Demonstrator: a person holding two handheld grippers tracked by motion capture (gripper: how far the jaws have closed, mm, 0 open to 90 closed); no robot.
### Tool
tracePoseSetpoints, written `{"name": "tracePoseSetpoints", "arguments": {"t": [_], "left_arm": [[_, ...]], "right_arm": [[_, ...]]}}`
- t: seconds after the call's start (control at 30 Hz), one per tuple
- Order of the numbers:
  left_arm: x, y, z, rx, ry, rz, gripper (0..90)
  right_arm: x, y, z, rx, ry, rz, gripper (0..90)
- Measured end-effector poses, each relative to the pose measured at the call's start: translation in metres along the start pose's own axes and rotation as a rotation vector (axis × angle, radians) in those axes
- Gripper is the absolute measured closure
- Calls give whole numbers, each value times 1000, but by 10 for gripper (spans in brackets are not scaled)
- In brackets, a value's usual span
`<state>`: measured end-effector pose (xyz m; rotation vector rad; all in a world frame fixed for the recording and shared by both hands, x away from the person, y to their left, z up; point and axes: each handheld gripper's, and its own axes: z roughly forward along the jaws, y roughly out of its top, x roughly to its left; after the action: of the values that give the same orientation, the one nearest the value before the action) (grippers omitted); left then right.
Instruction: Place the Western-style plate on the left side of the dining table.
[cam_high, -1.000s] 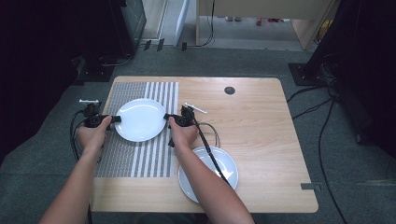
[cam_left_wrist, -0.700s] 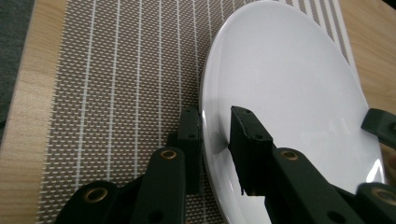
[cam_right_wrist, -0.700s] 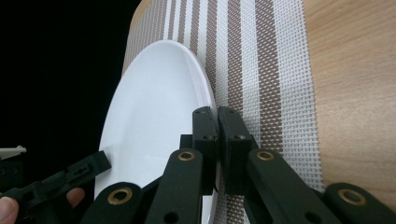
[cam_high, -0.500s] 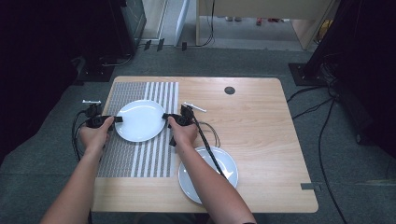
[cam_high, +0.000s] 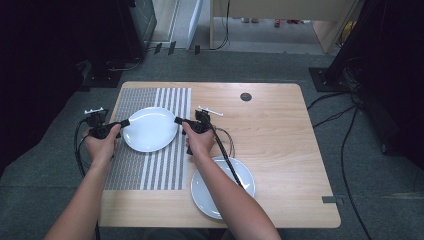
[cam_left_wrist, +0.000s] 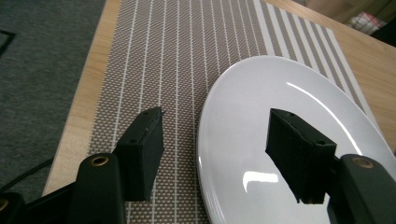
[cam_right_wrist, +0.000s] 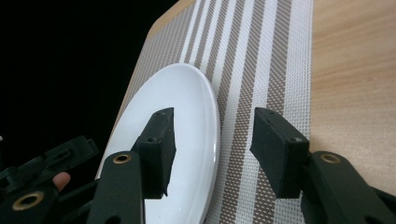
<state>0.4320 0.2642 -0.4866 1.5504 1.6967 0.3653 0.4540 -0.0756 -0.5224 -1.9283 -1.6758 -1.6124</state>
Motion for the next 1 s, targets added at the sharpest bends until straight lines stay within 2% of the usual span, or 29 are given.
{"name": "tracePoseSetpoints", "arguments": {"t": [0.07, 0.2, 0.27, 0.37, 0.43, 0.53, 0.6, 0.67, 0.8, 1.0], "left_arm": [[-1, -3, -3, -18, 28, 6, 337], [-1, -5, -14, -56, 68, -19, 320], [-2, -6, -19, -58, 51, -27, 310], [-6, -10, -27, -57, 32, -8, 259], [-9, -12, -31, -62, 14, 9, 224], [-13, -16, -35, -59, -80, 38, 174], [-17, -16, -38, -58, -113, 56, 129], [-20, -16, -41, -68, -108, 64, 129], [-27, -19, -47, -78, -106, 77, 129], [-35, -31, -53, -71, -130, 113, 112]], "right_arm": [[2, 2, -3, -8, 7, -21, 468], [6, 5, -12, -17, 8, -84, 426], [7, 8, -18, -13, 8, -129, 413], [9, 12, -29, -3, 1, -204, 382], [8, 15, -36, -14, 1, -214, 380], [7, 17, -45, -26, 8, -231, 380], [5, 17, -51, -18, 3, -253, 380], [3, 17, -56, -19, -6, -276, 380], [0, 17, -69, -33, 3, -281, 380], [-6, 21, -92, -45, 11, -299, 374]]}}
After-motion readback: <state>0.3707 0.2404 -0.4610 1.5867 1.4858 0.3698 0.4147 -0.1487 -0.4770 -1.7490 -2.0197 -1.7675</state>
